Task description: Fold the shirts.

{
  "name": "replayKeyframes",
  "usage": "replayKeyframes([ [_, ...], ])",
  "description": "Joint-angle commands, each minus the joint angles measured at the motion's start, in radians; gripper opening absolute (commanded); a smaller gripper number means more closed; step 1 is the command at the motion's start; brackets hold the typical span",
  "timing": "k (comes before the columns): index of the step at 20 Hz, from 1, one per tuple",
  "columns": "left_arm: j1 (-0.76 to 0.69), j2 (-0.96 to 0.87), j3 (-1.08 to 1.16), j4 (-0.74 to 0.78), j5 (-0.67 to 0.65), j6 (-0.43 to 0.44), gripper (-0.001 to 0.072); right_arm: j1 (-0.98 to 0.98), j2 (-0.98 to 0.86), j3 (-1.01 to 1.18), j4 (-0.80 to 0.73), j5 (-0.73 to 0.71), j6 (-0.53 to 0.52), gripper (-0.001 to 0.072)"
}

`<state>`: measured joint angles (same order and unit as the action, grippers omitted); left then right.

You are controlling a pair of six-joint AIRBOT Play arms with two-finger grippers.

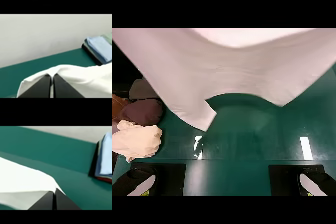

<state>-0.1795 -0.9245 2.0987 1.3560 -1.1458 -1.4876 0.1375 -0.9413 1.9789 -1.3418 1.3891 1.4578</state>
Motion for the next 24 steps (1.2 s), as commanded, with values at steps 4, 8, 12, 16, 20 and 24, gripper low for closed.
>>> replayKeyframes([
  [4, 0.0, 0.056, 0.058, -0.066, 0.103, -0.005, 0.0022, 0.0, 0.043, 0.047, -0.144, 0.067, 0.057, 0.0012],
  [8, 0.0, -0.004, -0.133, -0.031, 0.094, -0.005, 0.0023, 0.0, -0.113, 0.047, -0.147, 0.143, 0.088, 0.0012],
  [12, 0.0, -0.224, -0.288, -0.04, 0.095, -0.005, 0.0023, 0.0, -0.366, 0.047, -0.151, 0.229, 0.085, 0.0013],
  [16, 0.0, -0.533, -0.299, -0.043, 0.206, -0.004, 0.0024, 0.0, -0.605, 0.047, -0.151, 0.197, 0.078, 0.0013],
  [20, 0.0, -0.711, -0.299, -0.039, 0.197, -0.004, 0.0337, -0.003, -0.747, 0.047, -0.142, 0.162, 0.063, 0.0064],
  [24, 0.055, -0.712, -0.265, -0.029, 0.053, -0.008, 0.0552, -0.065, -0.771, 0.046, -0.019, 0.193, 0.04, 0.0387],
])
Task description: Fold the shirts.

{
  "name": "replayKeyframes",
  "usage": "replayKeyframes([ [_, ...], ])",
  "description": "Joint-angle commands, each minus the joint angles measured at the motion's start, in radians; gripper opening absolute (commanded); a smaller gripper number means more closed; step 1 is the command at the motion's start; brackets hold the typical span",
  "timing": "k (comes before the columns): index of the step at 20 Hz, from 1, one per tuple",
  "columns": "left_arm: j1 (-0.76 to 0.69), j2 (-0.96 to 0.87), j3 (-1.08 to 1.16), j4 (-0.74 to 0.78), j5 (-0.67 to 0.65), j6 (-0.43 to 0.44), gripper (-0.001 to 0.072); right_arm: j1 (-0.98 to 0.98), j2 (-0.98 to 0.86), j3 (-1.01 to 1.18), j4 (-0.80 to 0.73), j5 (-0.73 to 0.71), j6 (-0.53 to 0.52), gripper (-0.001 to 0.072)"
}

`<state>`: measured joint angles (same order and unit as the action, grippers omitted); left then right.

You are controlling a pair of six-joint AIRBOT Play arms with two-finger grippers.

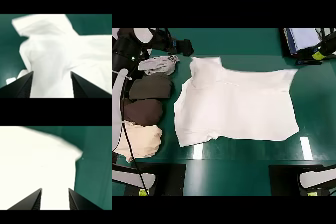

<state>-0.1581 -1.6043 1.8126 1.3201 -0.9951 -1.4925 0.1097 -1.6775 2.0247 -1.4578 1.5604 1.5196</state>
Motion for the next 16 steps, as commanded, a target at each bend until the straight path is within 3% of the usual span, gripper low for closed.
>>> replayKeyframes([
  [1, 0.069, -0.01, 0.027, 0.005, -0.169, -0.012, 0.0553, -0.066, -0.026, -0.004, 0.169, 0.052, -0.031, 0.0386],
  [4, 0.163, 0.083, -0.051, 0.005, -0.288, -0.018, 0.0552, -0.167, 0.078, -0.153, 0.323, 0.061, -0.052, 0.0386],
  [11, 0.211, 0.448, -0.745, -0.002, -0.248, -0.031, 0.0553, -0.271, 0.447, -0.717, 0.342, -0.056, -0.089, 0.0385],
  [16, 0.211, 0.561, -1.065, -0.087, -0.188, -0.048, 0.0553, -0.269, 0.577, -0.894, 0.342, -0.109, -0.089, 0.0385],
])
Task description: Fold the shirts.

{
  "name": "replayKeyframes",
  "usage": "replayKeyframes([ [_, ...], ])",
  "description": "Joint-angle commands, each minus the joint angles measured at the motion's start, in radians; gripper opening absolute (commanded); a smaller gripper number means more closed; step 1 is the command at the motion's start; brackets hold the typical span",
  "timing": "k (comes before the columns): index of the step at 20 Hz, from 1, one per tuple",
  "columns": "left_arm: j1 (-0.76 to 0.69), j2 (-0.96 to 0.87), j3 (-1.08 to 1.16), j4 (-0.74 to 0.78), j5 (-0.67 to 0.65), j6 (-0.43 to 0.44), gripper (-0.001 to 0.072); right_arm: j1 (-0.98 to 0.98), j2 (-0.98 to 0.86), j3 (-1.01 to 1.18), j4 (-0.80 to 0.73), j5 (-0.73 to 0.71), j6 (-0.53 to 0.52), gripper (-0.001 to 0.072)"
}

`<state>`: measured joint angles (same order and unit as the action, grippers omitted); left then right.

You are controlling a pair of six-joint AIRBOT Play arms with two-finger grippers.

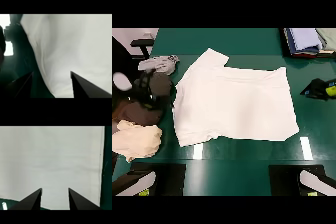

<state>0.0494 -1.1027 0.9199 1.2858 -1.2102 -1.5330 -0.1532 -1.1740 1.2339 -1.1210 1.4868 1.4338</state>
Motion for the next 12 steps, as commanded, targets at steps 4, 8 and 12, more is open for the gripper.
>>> replayKeyframes([
  [4, 0.003, 0.06, -0.306, -0.142, 0.091, -0.004, 0.0553, -0.006, 0.089, -0.119, 0.006, -0.035, -0.003, 0.0385],
  [8, 0.0, 0.06, -0.374, -0.209, 0.11, 0.027, 0.0552, -0.006, 0.089, -0.119, 0.007, -0.036, -0.003, 0.0385],
  [12, 0.0, 0.06, -0.383, -0.266, 0.1, 0.052, 0.0275, -0.007, 0.089, -0.12, 0.025, -0.008, -0.025, 0.0385],
])
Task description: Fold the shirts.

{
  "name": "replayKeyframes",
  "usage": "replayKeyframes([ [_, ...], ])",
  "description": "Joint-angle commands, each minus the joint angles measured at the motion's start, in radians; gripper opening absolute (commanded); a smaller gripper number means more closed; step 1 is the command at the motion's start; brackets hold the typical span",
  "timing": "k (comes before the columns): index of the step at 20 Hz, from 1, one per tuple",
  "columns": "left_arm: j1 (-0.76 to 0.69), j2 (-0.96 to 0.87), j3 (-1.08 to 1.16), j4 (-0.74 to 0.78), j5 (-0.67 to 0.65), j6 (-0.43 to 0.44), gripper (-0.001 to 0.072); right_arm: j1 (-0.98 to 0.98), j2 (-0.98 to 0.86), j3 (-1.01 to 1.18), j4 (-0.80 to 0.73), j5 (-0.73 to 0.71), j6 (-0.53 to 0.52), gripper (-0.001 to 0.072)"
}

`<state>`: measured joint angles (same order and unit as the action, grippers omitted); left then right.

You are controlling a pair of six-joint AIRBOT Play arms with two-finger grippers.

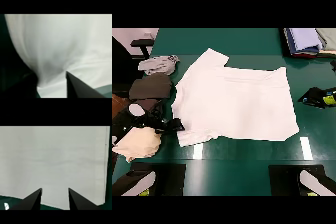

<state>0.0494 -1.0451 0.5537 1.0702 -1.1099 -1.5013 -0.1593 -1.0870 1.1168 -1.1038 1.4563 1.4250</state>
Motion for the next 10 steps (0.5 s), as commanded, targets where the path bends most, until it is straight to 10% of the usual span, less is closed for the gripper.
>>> replayKeyframes([
  [1, 0.0, 0.002, -0.013, -0.057, 0.0, 0.02, 0.0115, -0.005, 0.002, -0.006, -0.004, 0.036, -0.016, 0.0385],
  [2, 0.0, 0.002, 0.003, -0.058, -0.006, 0.021, 0.0024, -0.019, 0.008, -0.024, -0.006, 0.044, -0.016, 0.0385],
  [10, 0.0, 0.1, 0.15, -0.06, -0.042, 0.043, 0.0024, -0.331, 0.058, -0.451, -0.052, 0.003, -0.017, 0.0467],
])
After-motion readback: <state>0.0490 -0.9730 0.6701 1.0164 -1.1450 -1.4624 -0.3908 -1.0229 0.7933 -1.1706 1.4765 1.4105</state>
